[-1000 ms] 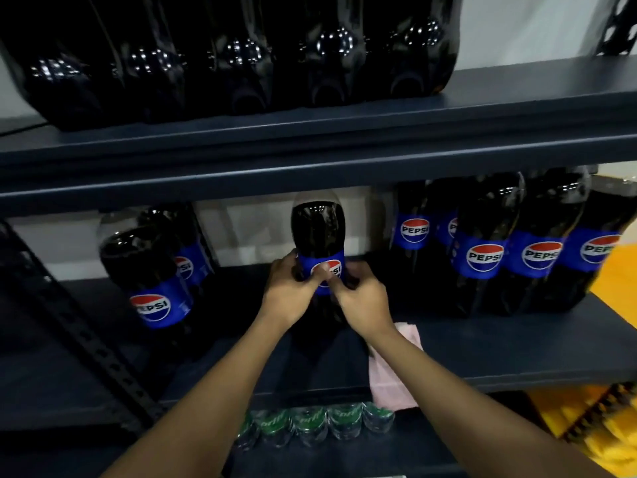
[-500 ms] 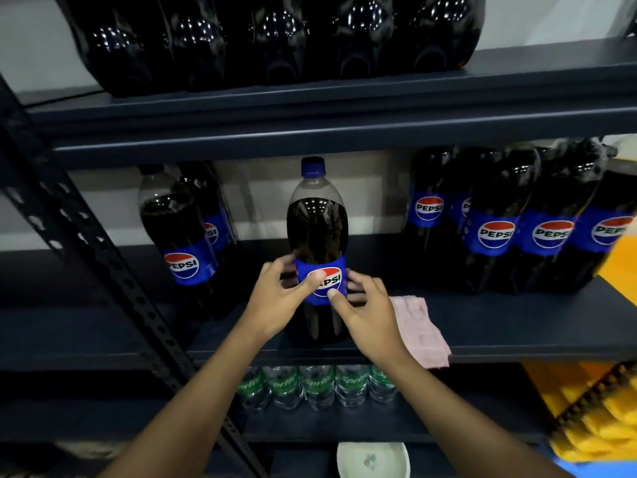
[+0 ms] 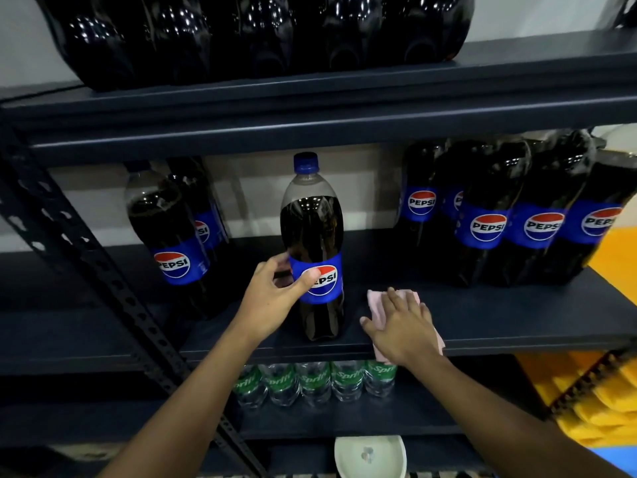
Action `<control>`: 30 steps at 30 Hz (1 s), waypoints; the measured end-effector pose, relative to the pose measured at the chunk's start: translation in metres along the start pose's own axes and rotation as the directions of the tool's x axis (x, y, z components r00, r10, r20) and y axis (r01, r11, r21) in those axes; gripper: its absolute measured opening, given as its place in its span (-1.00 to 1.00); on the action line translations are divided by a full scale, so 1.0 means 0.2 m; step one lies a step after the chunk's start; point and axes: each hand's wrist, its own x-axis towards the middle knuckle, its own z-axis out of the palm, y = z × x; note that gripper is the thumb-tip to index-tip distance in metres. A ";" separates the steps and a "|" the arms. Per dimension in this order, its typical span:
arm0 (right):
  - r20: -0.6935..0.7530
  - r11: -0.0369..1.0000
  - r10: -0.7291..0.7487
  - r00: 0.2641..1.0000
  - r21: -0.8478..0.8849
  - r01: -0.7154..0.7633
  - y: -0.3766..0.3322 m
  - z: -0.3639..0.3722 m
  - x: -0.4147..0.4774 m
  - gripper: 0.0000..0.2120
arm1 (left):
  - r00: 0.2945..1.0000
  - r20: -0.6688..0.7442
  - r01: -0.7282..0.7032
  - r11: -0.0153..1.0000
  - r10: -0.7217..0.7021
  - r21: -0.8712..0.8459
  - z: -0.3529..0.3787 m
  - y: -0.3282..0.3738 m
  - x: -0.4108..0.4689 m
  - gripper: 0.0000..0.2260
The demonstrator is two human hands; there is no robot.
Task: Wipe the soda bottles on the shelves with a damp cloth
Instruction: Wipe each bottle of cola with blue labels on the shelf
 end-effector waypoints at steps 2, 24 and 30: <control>-0.020 0.999 -0.002 1.000 -0.036 0.001 -0.01 0.01 0.01 -0.25 | 1.000 0.012 0.014 1.000 -0.014 -0.007 0.00 -0.01 0.00 -0.21; -0.430 0.428 -0.041 0.902 0.808 0.405 -0.58 -0.22 -0.21 -0.53 | 0.972 -0.002 0.181 0.747 -0.236 -0.640 0.18 0.39 0.09 -0.35; -0.814 0.618 -0.188 0.549 0.336 0.711 -0.61 -0.45 -0.04 -0.50 | 0.994 0.000 0.084 0.765 -0.110 -0.639 0.18 0.34 0.06 -0.43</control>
